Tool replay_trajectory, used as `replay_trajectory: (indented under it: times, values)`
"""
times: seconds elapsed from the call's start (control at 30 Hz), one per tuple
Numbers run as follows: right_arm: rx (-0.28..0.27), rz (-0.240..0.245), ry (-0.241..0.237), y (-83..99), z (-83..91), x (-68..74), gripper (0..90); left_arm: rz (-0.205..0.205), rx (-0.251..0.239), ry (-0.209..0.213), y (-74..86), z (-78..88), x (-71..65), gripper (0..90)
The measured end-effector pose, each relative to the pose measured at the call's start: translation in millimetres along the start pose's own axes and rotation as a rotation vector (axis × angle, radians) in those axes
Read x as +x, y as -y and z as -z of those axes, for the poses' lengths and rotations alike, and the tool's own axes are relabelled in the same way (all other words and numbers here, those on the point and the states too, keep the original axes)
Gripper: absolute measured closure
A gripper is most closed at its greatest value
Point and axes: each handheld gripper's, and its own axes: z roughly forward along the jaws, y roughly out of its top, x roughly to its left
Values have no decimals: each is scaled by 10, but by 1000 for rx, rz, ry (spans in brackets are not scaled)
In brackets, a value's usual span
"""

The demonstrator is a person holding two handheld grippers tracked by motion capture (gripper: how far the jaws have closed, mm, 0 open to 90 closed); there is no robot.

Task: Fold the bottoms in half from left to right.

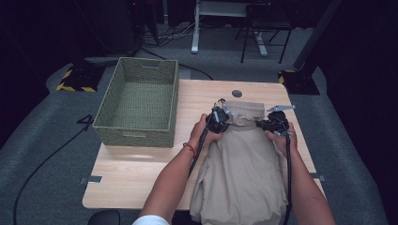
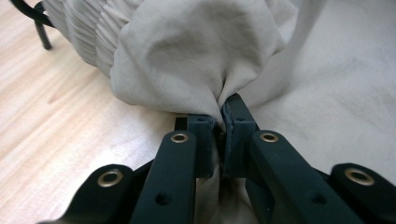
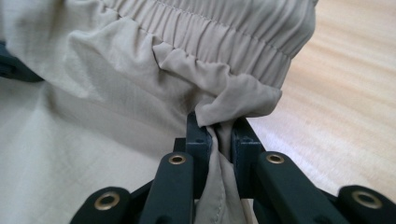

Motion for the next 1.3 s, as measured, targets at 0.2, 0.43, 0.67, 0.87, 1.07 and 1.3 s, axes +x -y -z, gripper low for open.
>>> replay_trajectory:
  times: [0.2, 0.43, 0.67, 0.87, 1.07, 1.3]
  values:
    - [-32, -15, -4, -87, 44, -23, 812, 38, -15, -10, -48, -2, 66, 845]
    - [-58, -29, -2, -162, 76, -75, 813, 26, -43, -36, -197, 97, 99, 850]
    - [-112, -32, 2, -279, 221, -112, 812, 11, -82, -72, -374, 234, 105, 852]
    - [-158, -23, 8, -423, 383, -136, 812, -9, -126, -114, -556, 395, 110, 854]
    - [-218, 2, -37, -461, 608, -108, 809, -23, -189, -99, -513, 570, 56, 852]
    - [-260, 105, -146, -215, 983, 38, 788, -123, -248, -44, -251, 840, -263, 845]
